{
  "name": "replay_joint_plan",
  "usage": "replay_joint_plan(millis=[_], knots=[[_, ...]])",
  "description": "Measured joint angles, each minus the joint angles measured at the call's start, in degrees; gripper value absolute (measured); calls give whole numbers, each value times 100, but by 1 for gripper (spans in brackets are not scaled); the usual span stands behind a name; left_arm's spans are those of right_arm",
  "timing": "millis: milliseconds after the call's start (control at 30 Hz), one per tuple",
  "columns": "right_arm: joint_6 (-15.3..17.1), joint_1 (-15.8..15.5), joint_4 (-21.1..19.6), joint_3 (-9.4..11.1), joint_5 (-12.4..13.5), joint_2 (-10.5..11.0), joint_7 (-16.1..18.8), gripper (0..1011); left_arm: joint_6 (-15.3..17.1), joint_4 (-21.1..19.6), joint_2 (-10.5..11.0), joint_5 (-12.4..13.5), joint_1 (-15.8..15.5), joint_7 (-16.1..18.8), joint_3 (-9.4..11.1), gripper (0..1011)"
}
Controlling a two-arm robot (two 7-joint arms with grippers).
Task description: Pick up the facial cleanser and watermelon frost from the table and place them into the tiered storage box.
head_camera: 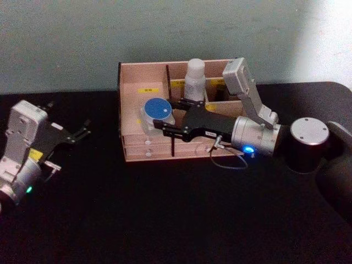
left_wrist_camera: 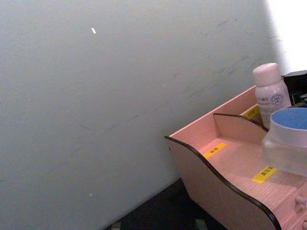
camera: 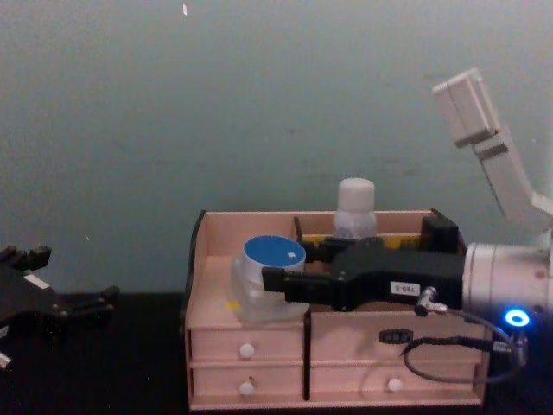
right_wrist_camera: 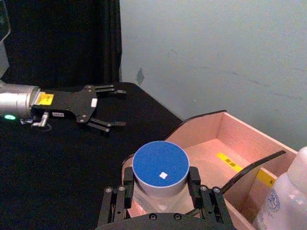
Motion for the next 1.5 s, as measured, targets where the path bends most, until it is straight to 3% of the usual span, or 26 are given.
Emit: replay_joint_plan(millis=[767,1500], knots=[[-36,484,987,108,-52,-525,27,685,0,0,0,0,0,0,0,1001],[24,550,1175,169,-51,-620,66,685,0,0,0,0,0,0,0,1001]])
